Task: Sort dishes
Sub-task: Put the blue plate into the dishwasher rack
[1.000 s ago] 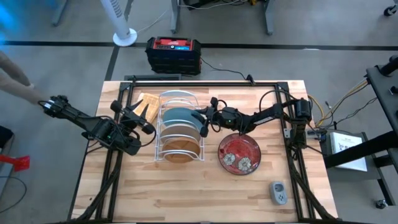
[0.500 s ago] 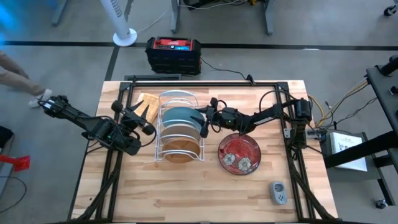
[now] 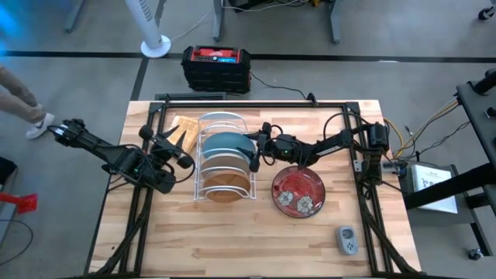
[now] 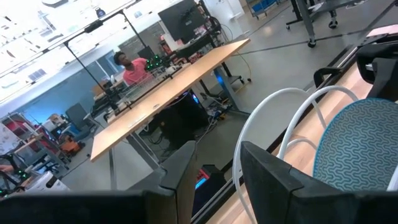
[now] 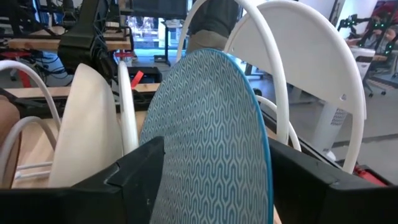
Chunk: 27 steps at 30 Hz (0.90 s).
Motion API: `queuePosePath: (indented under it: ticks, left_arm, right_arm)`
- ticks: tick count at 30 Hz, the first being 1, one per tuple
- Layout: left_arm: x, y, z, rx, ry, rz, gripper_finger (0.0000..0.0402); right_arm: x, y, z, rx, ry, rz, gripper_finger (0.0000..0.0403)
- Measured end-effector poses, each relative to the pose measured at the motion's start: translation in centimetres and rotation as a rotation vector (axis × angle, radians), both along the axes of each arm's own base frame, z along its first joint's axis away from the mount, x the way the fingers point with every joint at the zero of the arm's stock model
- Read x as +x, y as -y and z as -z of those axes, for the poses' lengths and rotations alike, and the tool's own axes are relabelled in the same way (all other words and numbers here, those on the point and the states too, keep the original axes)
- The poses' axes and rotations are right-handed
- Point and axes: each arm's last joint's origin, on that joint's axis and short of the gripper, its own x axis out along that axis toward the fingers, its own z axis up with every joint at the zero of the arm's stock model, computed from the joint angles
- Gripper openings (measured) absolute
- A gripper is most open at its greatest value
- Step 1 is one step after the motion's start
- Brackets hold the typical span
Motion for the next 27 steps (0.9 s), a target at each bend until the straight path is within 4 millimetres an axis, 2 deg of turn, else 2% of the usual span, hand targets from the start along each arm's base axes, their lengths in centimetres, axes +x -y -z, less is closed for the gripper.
queuePosePath:
  ticks: [11,27]
  left_arm:
    - [0.0,0.0,0.0,0.005,-0.009,0.001,0.0115]
    - [0.0,0.0,0.0,-0.006,0.006,0.001,0.0115]
  right_arm:
    - [0.0,-0.7,-0.2,0.005,-0.007,-0.001,0.0255]
    - [-0.2,-1.9,-0.6,-0.024,-0.044,0.086,0.0271]
